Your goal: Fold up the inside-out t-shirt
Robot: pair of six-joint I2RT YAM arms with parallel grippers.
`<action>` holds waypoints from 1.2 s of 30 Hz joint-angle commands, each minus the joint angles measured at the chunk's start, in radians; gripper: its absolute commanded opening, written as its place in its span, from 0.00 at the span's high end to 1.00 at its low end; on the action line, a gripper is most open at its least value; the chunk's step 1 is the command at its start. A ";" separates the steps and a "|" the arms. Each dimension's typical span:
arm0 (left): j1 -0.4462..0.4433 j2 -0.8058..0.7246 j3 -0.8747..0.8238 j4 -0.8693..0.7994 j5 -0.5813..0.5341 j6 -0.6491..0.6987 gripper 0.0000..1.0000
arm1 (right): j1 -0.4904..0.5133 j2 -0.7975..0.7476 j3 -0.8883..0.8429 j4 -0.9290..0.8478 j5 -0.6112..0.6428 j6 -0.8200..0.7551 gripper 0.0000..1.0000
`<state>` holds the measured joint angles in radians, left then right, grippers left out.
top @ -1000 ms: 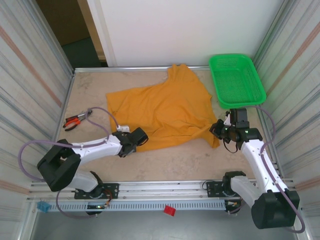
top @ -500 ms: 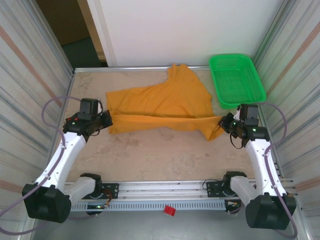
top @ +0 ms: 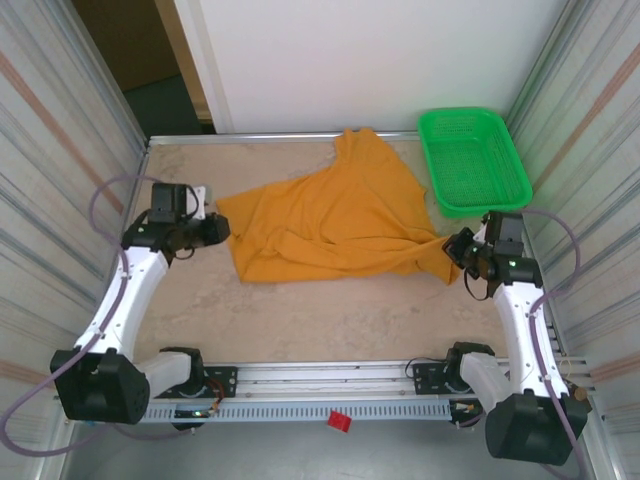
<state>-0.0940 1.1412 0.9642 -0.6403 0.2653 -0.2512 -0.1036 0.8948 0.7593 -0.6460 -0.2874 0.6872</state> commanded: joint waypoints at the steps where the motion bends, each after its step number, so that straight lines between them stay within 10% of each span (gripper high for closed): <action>1: -0.075 -0.053 -0.128 0.054 -0.039 -0.111 0.70 | 0.034 -0.030 -0.049 -0.034 -0.006 -0.012 1.00; 8: -0.350 -0.090 -0.272 0.190 -0.287 -0.230 0.48 | 0.072 -0.038 -0.079 -0.031 0.020 -0.007 1.00; 21: -0.289 0.543 0.173 0.188 -0.224 -0.082 0.39 | 0.082 -0.031 -0.073 -0.020 0.041 -0.011 1.00; 36: -0.270 0.471 -0.016 0.167 -0.111 -0.210 0.41 | 0.084 -0.033 -0.076 -0.007 0.045 -0.009 1.00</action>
<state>-0.3759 1.6447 0.9768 -0.4679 0.0982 -0.4305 -0.0261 0.8696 0.6857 -0.6628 -0.2546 0.6872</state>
